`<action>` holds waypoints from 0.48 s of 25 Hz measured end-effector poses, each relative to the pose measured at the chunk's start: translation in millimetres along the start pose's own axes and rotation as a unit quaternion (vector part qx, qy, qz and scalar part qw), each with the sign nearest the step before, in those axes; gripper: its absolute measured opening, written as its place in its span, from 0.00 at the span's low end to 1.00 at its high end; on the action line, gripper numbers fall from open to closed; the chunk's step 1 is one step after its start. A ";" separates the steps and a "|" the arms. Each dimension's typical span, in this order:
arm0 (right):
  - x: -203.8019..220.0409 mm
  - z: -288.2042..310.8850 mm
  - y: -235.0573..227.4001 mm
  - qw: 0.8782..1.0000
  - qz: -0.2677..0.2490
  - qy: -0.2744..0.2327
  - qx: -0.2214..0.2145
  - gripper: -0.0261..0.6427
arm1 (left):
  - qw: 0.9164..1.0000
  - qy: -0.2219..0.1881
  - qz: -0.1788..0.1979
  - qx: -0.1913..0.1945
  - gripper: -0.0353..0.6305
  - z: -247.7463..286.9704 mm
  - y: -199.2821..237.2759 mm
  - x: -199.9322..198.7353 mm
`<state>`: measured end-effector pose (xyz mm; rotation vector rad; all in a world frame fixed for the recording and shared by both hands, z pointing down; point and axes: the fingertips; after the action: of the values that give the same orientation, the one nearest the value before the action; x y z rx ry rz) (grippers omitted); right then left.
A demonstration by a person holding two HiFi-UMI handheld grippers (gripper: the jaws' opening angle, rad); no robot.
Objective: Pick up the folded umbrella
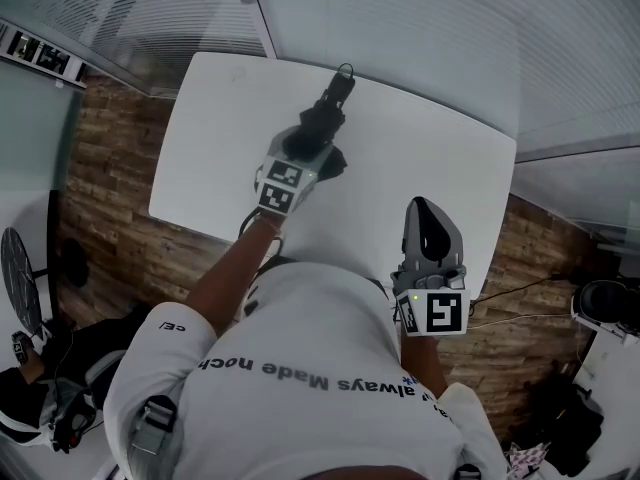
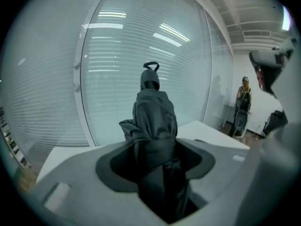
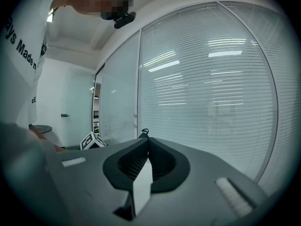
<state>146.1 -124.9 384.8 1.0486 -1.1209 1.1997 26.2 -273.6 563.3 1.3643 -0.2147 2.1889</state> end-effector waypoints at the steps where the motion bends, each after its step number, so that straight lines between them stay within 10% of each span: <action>1: 0.1 -0.2 -0.2 1.000 0.000 0.000 0.000 0.04 | 1.000 -0.012 0.002 -0.001 0.42 -4.8 -2.1 -8.9; 12: -8.2 -9.0 -3.4 1.000 -0.006 -0.011 0.000 0.04 | 0.992 -0.122 0.040 -0.011 0.42 -62.9 -32.0 -91.5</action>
<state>150.0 -117.5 375.4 1.0697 -1.1299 1.1812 24.6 -254.4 449.4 1.6353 -0.3877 2.0728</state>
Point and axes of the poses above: the fingertips, and each gripper's own axes: z forward along the fingers, y to its left, x out of its underside, and after that the axes turned 12 degrees about x, right-handed
